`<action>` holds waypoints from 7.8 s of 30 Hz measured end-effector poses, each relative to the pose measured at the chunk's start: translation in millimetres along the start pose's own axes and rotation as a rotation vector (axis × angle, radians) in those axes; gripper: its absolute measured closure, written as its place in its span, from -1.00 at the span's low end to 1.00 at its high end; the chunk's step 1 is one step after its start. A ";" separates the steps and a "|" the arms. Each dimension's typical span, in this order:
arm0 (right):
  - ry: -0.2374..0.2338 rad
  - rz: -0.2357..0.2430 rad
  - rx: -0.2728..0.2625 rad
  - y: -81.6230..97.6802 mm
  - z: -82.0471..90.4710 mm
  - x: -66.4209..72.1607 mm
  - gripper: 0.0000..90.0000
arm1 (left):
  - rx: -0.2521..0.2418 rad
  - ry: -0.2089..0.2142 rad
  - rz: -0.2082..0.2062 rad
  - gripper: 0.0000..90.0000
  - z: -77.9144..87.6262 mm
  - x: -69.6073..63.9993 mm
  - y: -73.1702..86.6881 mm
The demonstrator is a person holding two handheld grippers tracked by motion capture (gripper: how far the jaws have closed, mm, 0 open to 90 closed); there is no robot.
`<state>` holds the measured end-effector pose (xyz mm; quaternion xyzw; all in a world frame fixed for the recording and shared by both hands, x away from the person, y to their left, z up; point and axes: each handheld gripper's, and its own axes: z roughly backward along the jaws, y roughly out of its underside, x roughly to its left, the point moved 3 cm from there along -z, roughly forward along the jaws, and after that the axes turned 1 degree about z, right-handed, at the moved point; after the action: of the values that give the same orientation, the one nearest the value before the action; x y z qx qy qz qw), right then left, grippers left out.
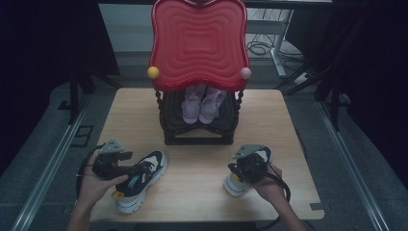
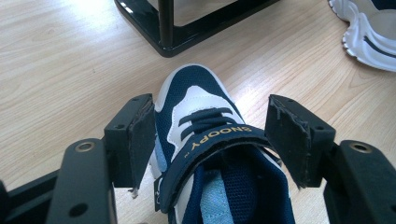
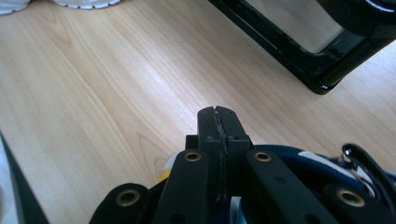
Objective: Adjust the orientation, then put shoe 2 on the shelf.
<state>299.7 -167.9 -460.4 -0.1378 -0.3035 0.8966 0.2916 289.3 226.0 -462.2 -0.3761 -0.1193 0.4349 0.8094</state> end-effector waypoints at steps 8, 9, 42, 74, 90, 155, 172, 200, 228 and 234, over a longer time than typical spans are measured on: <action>0.002 0.019 0.025 16.2 15.6 12.0 0.99 | -0.002 -0.002 0.003 -0.25 0.9 1.2 0.5; 0.003 0.019 0.026 19.3 18.3 13.1 0.99 | -0.002 -0.003 0.003 -0.25 1.1 1.4 0.6; -0.018 -0.021 -0.010 67.0 53.0 11.2 0.99 | 0.005 -0.003 0.004 -0.25 -0.3 2.7 1.3; -0.020 -0.135 -0.055 71.6 56.5 -42.7 0.94 | 0.026 -0.011 0.005 -0.25 2.0 6.5 7.5; -0.055 -0.122 -0.051 70.3 50.5 -46.9 0.43 | 0.062 -0.016 -0.006 -0.22 20.9 6.9 23.1; -0.072 -0.042 0.203 49.2 -3.1 -45.4 0.69 | 0.272 -0.058 0.035 0.70 -12.2 17.4 27.2; -0.134 -0.291 -0.124 71.6 22.6 -75.6 0.70 | 0.097 -0.027 0.149 0.70 17.1 37.2 21.9; -0.041 -0.484 -0.445 83.0 74.9 -124.0 0.69 | -0.191 -0.006 0.267 0.70 73.0 69.4 -5.1; -0.015 -0.513 -0.555 50.2 111.8 -164.7 0.69 | -0.316 0.016 0.279 0.70 91.8 87.5 -53.7; -0.009 -0.506 -0.568 42.8 117.1 -166.5 0.69 | -0.331 0.013 0.274 0.70 94.7 88.5 -63.1</action>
<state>363.1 -350.8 -384.4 -0.1300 -0.5655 0.6770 0.4528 331.3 322.7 -363.8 -0.5193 -0.1317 0.5132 0.6705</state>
